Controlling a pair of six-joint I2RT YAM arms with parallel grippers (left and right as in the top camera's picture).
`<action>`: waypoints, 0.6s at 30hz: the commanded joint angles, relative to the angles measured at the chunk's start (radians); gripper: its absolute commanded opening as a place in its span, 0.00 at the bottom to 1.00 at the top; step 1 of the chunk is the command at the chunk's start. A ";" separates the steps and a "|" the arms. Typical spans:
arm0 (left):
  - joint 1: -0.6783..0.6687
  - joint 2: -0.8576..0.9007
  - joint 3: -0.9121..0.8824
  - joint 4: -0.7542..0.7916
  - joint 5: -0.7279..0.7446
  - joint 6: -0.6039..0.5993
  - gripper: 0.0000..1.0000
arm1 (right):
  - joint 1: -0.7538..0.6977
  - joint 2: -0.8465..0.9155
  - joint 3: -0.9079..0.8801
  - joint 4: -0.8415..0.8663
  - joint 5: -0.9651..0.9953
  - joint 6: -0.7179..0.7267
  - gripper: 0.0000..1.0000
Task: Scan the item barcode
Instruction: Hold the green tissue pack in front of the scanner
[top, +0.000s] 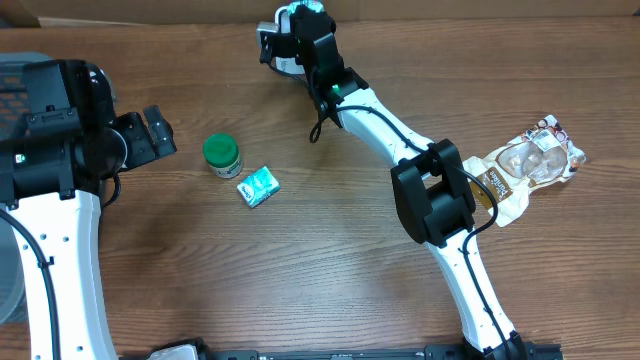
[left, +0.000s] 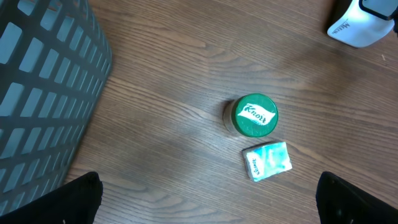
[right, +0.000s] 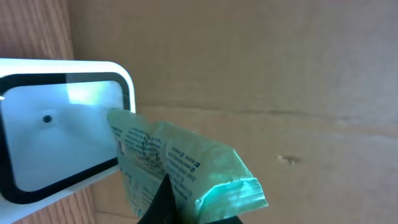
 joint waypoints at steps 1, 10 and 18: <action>0.005 -0.018 0.006 0.001 -0.012 0.023 1.00 | 0.010 -0.019 0.023 0.004 -0.027 -0.013 0.04; 0.005 -0.018 0.006 0.001 -0.012 0.023 1.00 | 0.011 -0.019 0.023 0.074 -0.029 -0.014 0.04; 0.005 -0.018 0.006 0.001 -0.013 0.023 1.00 | 0.019 -0.034 0.024 0.131 -0.025 -0.014 0.04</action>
